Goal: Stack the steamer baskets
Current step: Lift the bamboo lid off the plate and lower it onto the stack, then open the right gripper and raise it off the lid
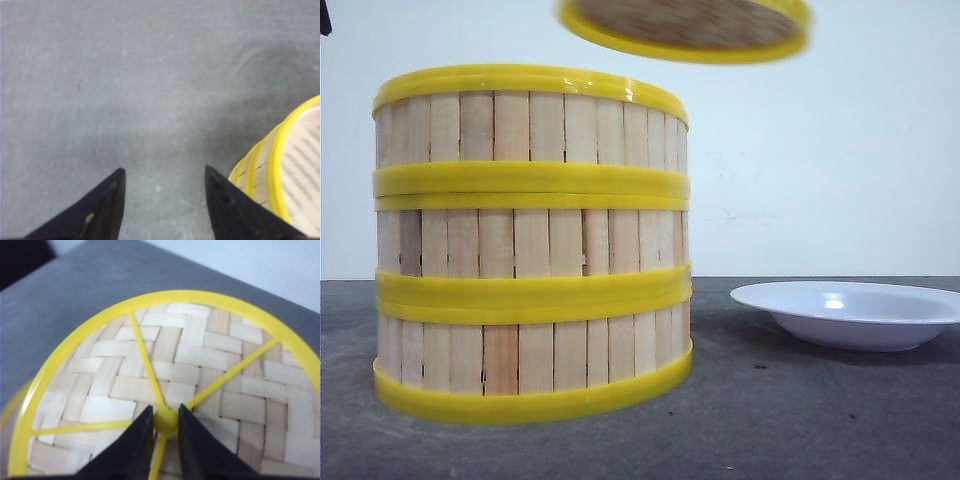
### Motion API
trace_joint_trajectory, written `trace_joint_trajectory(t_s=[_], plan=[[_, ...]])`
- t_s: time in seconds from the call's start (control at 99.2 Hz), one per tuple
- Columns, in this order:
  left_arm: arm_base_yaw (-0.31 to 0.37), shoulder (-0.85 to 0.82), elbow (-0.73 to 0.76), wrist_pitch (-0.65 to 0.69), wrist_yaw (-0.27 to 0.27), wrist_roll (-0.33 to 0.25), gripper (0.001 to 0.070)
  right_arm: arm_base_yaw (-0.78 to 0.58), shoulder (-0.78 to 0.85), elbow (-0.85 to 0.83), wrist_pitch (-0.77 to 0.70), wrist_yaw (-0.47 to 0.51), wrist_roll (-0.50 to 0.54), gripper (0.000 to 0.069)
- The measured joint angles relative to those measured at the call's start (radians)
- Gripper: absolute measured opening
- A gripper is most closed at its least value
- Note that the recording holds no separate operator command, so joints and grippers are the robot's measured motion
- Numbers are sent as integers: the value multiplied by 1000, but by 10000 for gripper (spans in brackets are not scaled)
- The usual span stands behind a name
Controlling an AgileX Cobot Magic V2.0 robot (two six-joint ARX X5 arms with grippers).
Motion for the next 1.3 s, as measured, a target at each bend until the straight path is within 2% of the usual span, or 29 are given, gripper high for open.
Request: trace_joint_trajectory(t_s=[0.141, 0.333, 0.635, 0.867, 1.301], plan=[[4, 0, 0, 0, 0, 0, 297, 107, 88, 74, -39, 0, -19, 64], [4, 0, 0, 0, 0, 0, 297, 184, 167, 80, -52, 16, -47, 64], [4, 0, 0, 0, 0, 0, 297, 188, 187, 80, -77, 17, -55, 64], [4, 0, 0, 0, 0, 0, 297, 190, 203, 81, -109, -56, -61, 64], [4, 0, 0, 0, 0, 0, 297, 201, 238, 82, -106, -51, -75, 64]])
